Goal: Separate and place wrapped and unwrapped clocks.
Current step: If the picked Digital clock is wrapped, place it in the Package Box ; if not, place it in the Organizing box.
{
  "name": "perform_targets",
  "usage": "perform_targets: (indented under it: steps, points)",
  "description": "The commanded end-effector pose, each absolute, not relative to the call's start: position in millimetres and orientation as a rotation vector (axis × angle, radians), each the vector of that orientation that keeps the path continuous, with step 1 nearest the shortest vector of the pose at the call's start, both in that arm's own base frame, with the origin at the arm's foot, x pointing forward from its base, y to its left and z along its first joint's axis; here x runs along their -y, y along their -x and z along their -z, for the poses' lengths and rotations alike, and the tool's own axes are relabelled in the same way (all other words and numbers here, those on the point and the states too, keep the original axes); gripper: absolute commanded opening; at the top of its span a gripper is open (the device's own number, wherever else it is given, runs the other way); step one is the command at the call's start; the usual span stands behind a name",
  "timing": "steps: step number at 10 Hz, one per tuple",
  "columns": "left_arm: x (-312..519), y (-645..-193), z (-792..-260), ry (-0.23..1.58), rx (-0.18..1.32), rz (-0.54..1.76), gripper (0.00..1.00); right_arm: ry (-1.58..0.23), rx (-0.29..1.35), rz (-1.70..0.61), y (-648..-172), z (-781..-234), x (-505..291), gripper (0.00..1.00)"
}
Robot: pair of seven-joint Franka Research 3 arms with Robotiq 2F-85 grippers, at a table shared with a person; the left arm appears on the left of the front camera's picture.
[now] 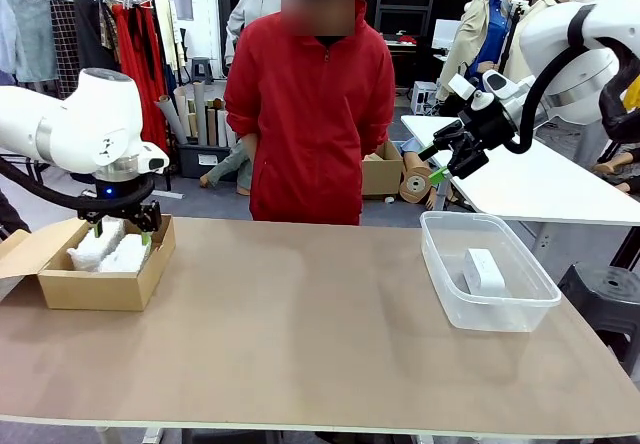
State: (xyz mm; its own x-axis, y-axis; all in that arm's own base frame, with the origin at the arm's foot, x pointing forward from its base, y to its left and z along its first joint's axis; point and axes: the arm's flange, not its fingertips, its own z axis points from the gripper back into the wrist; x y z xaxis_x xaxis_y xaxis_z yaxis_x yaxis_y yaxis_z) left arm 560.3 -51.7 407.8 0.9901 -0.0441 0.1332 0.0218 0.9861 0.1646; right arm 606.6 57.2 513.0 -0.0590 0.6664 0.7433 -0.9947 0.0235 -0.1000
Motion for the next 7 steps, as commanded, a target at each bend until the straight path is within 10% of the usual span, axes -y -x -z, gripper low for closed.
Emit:
perform_targets:
  steps: [1, 7]
  points:
    - [45.3, -550.6, -423.1, -0.148, 0.126, 0.014, 1.0, -0.576, 0.752, -1.498, -607.0, -513.8, -57.8, 1.0]
    - [49.2, -553.8, -425.1, -0.16, 0.136, 0.017, 1.0, -0.576, 0.752, -1.498, -607.0, -513.8, -57.8, 1.0]
